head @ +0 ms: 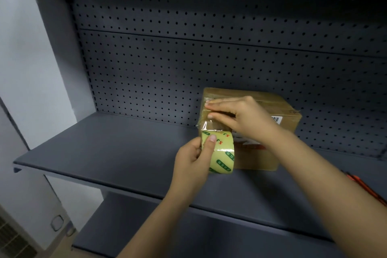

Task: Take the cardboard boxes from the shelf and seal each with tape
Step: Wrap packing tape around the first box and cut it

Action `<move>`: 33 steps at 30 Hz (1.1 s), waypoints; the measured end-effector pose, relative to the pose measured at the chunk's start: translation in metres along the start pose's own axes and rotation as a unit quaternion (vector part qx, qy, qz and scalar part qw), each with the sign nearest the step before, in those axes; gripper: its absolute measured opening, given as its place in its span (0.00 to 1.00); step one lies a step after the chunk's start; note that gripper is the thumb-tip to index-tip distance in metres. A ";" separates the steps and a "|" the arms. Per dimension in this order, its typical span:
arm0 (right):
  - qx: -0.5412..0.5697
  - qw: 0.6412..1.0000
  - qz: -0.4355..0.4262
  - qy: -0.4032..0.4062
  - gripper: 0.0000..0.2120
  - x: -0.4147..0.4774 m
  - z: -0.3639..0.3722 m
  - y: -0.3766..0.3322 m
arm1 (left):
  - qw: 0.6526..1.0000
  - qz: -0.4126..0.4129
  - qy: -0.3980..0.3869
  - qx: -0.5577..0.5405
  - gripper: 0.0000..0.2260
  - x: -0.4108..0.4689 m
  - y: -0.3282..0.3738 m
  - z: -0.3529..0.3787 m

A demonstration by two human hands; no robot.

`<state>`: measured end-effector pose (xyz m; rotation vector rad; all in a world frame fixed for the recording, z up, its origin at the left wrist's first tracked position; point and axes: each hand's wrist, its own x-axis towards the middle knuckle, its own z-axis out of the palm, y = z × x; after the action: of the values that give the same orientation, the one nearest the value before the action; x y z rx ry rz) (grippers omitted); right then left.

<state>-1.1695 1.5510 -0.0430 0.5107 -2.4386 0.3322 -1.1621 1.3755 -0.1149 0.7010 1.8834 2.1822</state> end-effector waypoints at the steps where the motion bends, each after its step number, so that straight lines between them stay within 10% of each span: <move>1: -0.002 1.000 0.008 -0.001 0.16 -0.004 -0.005 -0.001 | 1.000 -0.002 -0.012 -0.002 0.14 0.000 -0.001 0.002; 23: -0.079 0.975 0.171 0.120 0.12 -0.156 -0.123 0.030 | 0.998 -0.026 -0.059 -0.011 0.14 -0.027 -0.010 0.150; 33: -0.096 0.882 0.456 0.066 0.05 -0.301 -0.154 0.048 | 1.000 -0.001 -0.007 0.016 0.15 -0.044 -0.012 0.198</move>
<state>-0.8886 1.7319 -0.1152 -0.7673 -2.3791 0.4697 -1.0354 1.5338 -0.1191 0.7183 1.9158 2.1441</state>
